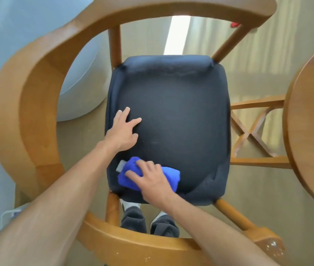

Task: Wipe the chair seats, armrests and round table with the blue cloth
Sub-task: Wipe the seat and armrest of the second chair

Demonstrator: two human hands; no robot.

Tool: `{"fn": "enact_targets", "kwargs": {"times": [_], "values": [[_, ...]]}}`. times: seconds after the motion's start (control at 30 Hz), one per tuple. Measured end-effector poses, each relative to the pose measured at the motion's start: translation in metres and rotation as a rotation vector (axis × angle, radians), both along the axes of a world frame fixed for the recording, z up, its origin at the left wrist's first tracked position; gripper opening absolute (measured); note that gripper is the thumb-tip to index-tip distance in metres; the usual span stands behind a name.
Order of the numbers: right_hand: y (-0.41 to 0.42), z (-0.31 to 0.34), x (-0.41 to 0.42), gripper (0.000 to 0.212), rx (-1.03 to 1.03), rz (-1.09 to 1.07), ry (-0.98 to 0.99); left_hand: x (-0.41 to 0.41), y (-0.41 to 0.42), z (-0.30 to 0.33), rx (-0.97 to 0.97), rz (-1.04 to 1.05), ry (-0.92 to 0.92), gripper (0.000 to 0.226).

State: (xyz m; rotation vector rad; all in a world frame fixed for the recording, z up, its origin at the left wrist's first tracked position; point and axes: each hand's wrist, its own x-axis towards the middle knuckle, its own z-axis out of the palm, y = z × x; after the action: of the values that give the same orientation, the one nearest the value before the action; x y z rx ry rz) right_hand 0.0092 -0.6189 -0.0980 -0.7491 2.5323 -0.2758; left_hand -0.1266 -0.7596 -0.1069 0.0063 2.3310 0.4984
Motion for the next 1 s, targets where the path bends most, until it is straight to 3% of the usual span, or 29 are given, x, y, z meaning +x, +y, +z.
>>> {"fn": "enact_targets", "kwargs": {"times": [0.07, 0.13, 0.2, 0.27, 0.37, 0.43, 0.53, 0.63, 0.7, 0.77, 0.87, 0.93, 1.0], "values": [[0.002, -0.007, 0.002, 0.068, 0.013, 0.287, -0.035, 0.005, 0.009, -0.005, -0.065, -0.035, 0.027, 0.068], [0.019, -0.01, 0.008, 0.062, 0.019, 0.614, -0.049, 0.011, 0.022, -0.008, -0.109, -0.05, 0.033, 0.093], [0.05, -0.009, 0.021, 0.053, 0.04, 0.932, -0.092, 0.013, 0.033, -0.011, -0.144, -0.061, 0.005, 0.119], [0.1, -0.007, 0.023, 0.044, 0.076, 1.143, -0.113, 0.014, 0.042, -0.014, -0.192, -0.095, 0.003, 0.13], [0.194, 0.003, -0.005, 0.036, 0.042, 1.016, -0.066, 0.017, 0.048, -0.018, -0.256, -0.122, 0.039, 0.134], [0.258, 0.009, -0.031, 0.048, 0.08, 0.724, -0.008, 0.017, 0.051, -0.021, -0.26, -0.109, 0.043, 0.135], [0.31, 0.015, -0.056, 0.057, 0.247, 0.168, -0.088, 0.017, 0.052, -0.022, -0.267, -0.106, 0.035, 0.134], [0.3, 0.011, -0.054, 0.052, 0.184, -0.046, -0.065, 0.017, 0.053, -0.019, -0.27, -0.099, 0.031, 0.134], [0.268, 0.009, -0.038, 0.054, 0.037, 0.026, -0.035, 0.017, 0.054, -0.018, -0.275, -0.105, 0.028, 0.135], [0.219, 0.002, -0.016, 0.047, -0.103, 0.295, -0.031, 0.017, 0.055, -0.015, -0.284, -0.107, 0.025, 0.134], [0.154, -0.007, 0.007, 0.053, -0.078, 0.713, -0.108, 0.018, 0.054, -0.012, -0.29, -0.115, 0.031, 0.133], [0.154, -0.01, -0.003, 0.055, -0.077, 0.782, -0.124, 0.019, 0.052, -0.012, -0.288, -0.108, 0.039, 0.133], [0.185, -0.01, -0.025, 0.049, -0.085, 0.698, -0.064, 0.018, 0.051, -0.012, -0.283, -0.107, 0.046, 0.133]]}}
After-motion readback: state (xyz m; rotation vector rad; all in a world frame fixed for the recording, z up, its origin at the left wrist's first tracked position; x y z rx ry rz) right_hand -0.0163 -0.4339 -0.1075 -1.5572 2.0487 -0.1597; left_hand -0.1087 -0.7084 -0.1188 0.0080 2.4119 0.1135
